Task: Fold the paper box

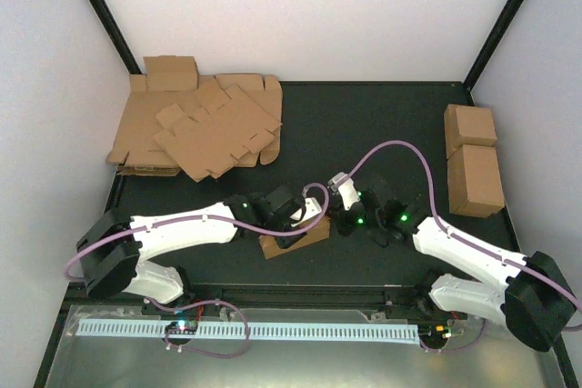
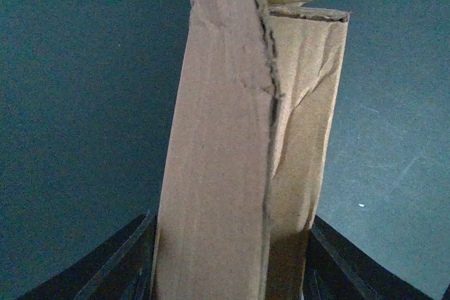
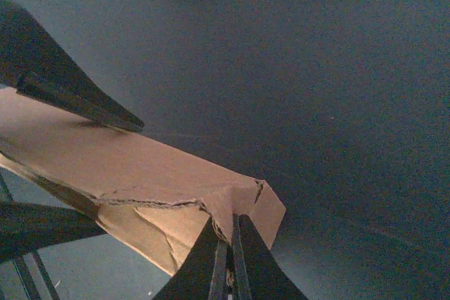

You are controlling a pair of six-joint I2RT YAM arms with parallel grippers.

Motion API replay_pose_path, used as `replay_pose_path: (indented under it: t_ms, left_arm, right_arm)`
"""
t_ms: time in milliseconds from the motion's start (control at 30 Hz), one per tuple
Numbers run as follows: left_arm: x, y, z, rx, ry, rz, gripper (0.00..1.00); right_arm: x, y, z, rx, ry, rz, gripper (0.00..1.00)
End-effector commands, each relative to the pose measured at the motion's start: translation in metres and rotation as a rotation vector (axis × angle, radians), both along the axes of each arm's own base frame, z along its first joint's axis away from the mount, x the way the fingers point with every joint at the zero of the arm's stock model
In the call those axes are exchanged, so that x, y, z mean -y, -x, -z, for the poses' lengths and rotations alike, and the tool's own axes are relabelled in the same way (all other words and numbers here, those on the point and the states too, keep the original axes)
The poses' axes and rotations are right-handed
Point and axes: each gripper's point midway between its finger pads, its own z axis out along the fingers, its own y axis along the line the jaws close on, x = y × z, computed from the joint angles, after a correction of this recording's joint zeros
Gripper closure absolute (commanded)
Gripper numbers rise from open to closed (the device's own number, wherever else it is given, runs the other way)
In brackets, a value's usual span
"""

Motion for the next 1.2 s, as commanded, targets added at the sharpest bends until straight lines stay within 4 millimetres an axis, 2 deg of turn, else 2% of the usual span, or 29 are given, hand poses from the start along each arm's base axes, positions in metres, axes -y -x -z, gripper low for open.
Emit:
replay_pose_path:
  t_ms: [0, 367, 567, 833, 1167]
  left_arm:
    - [-0.015, -0.002, 0.024, 0.012, -0.139, -0.034, 0.46]
    - [-0.011, -0.001, 0.029, 0.008, -0.163, -0.049, 0.47]
    - [-0.012, -0.001, 0.029, 0.010, -0.176, -0.053, 0.47]
    - [-0.012, -0.003, 0.027, 0.003, -0.159, -0.082, 0.47]
    - [-0.010, -0.002, 0.029, -0.011, -0.153, -0.097, 0.47]
  right_arm:
    - [-0.013, 0.001, -0.021, -0.024, -0.059, -0.015, 0.98]
    - [-0.014, -0.003, -0.021, -0.143, -0.030, 0.060, 0.98]
    - [-0.011, -0.005, -0.025, -0.151, -0.004, 0.082, 0.98]
    - [-0.004, -0.002, -0.005, -0.142, 0.001, 0.100, 0.98]
    - [0.007, 0.000, 0.008, -0.092, -0.013, 0.143, 0.98]
